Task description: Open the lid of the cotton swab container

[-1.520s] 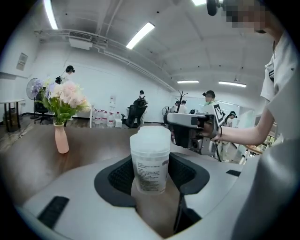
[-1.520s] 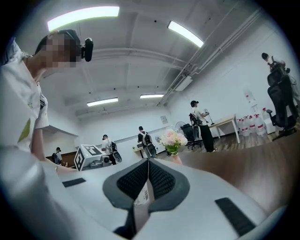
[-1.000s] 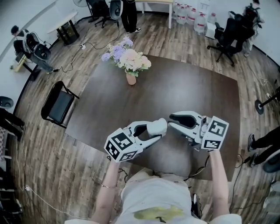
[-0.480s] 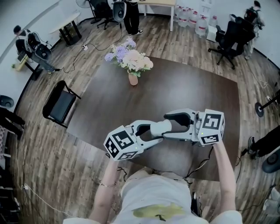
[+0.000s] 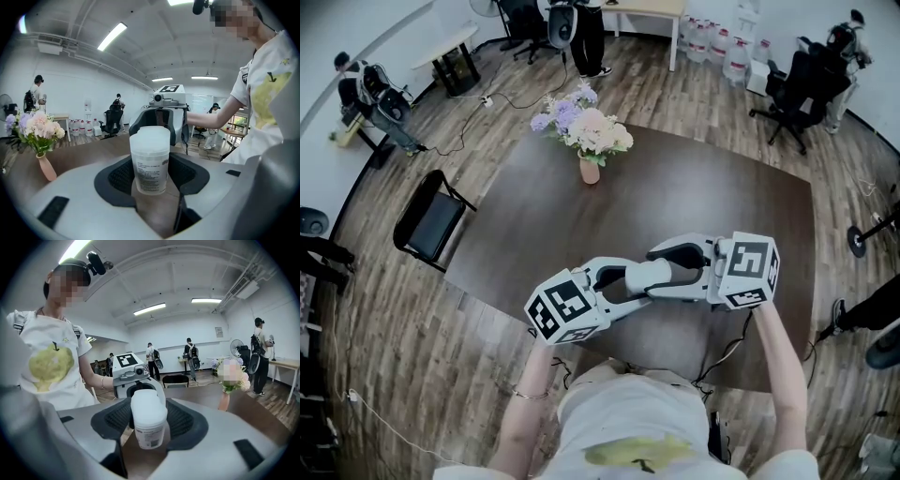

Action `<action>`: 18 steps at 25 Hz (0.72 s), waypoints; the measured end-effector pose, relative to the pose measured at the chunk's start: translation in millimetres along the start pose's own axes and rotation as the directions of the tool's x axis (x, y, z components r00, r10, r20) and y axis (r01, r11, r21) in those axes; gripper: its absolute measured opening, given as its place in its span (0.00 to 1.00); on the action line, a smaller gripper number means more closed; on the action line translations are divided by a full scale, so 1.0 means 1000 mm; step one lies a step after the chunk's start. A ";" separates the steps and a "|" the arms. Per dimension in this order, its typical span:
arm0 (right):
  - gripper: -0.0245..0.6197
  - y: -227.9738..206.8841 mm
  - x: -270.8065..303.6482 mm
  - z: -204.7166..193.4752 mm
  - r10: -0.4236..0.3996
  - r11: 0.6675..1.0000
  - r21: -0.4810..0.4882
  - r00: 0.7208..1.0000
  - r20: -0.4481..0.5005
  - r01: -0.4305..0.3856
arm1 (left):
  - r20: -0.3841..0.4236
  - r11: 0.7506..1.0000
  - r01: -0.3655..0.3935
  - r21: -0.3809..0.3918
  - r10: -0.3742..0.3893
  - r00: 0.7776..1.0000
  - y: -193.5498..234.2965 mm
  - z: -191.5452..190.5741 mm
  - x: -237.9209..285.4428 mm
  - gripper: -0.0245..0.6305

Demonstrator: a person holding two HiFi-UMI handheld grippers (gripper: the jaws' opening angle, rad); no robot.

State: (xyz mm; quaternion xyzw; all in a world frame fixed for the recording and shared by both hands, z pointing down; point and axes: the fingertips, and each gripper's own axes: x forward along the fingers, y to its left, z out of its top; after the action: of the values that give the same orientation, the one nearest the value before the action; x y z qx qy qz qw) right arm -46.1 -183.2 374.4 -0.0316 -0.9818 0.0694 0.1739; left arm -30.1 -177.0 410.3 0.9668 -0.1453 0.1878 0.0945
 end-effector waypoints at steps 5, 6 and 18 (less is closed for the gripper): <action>0.41 -0.003 0.000 -0.001 0.016 0.997 0.075 1.000 0.022 -0.017 | 0.014 1.000 0.005 -0.019 -0.004 1.000 0.000 0.000 -0.001 0.39; 0.41 -0.003 -0.001 -0.001 0.021 0.996 0.090 0.999 0.029 -0.023 | 0.019 1.000 0.007 -0.026 -0.007 1.000 -0.001 0.000 -0.001 0.39; 0.41 -0.013 -0.003 -0.003 0.057 0.970 0.228 0.992 0.112 -0.081 | 0.050 0.997 0.017 -0.070 -0.013 0.999 0.003 0.001 0.001 0.39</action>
State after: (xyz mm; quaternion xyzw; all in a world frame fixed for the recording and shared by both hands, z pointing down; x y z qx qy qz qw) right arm -43.1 -195.9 378.4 -0.0415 -0.9730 0.1913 0.1219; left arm -29.9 -180.1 410.4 0.9683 -0.1469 0.1578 0.1265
